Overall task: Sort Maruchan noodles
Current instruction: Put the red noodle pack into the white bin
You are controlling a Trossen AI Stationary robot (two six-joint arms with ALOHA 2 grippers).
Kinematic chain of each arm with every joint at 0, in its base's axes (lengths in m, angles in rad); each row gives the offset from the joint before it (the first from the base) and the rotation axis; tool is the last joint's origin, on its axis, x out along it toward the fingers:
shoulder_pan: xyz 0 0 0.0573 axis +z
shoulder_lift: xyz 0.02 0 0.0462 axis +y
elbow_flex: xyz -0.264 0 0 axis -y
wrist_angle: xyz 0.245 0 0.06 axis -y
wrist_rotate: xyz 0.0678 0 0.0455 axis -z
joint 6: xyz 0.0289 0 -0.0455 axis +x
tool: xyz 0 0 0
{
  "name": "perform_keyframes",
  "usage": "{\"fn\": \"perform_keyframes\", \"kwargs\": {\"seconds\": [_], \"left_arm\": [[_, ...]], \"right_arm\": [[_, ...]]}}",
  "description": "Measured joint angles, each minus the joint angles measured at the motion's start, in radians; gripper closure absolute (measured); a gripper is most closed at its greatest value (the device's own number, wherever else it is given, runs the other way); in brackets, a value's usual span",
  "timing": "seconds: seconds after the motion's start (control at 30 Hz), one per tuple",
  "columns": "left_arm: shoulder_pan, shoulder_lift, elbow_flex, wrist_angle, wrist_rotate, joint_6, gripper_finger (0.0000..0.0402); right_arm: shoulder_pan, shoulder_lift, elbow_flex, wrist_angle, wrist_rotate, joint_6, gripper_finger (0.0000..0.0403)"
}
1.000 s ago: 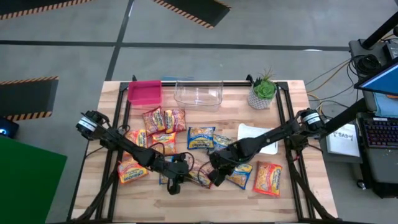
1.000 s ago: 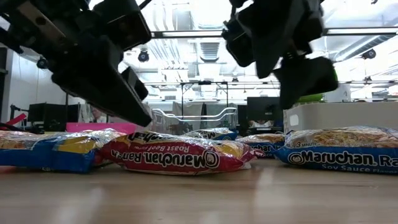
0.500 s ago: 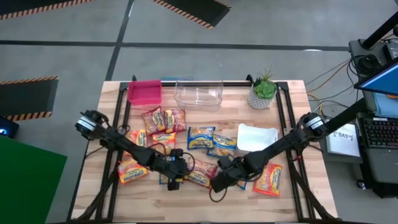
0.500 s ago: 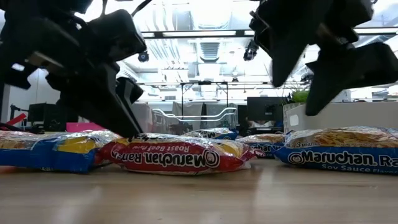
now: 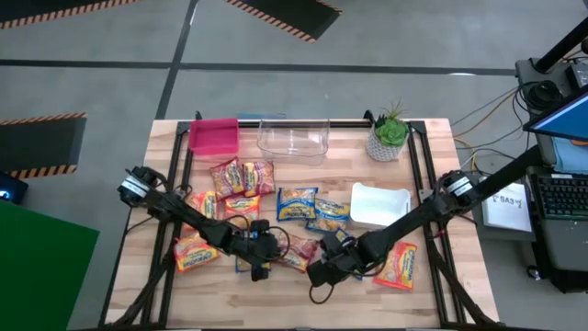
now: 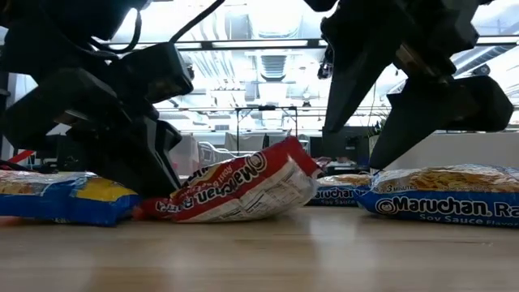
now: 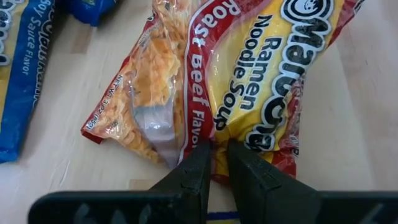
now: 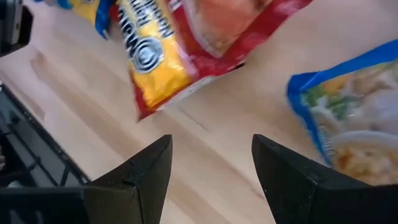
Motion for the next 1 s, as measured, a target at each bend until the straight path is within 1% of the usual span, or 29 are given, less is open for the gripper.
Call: {"fn": "perform_keyframes", "kwargs": {"seconds": [0.17,0.57,0.7,1.0], "left_arm": [[-0.001,0.006,-0.002,0.003,-0.002,-0.005,0.0363],[-0.001,0.007,-0.004,-0.003,-0.009,-0.005,0.0363],[-0.001,0.008,-0.005,-0.004,-0.009,-0.005,0.0363],[-0.001,0.008,-0.010,0.001,-0.010,-0.006,0.0363]], "right_arm": [[-0.008,0.000,0.000,-0.006,0.027,-0.006,0.0193],[-0.020,0.001,0.000,-0.006,0.052,-0.016,0.0193],[-0.020,0.020,0.002,0.005,0.055,-0.015,0.0193],[-0.033,0.079,0.002,0.095,0.055,-0.043,0.0193]]}}
